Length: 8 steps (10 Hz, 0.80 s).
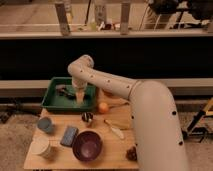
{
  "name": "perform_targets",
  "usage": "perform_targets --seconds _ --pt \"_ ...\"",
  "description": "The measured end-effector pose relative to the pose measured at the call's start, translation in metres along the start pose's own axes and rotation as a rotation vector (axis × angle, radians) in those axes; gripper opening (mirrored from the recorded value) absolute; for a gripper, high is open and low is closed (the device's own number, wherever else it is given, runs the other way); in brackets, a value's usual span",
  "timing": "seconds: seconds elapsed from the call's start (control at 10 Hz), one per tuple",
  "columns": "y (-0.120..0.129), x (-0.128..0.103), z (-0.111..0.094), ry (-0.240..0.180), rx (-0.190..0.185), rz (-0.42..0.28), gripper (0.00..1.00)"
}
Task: Place brush in purple bowl
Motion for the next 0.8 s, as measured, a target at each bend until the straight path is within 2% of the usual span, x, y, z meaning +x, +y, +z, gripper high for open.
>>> perform_targets --seconds 0.8 --pt "-0.015 -0.013 0.025 -0.064 0.014 0.005 0.80"
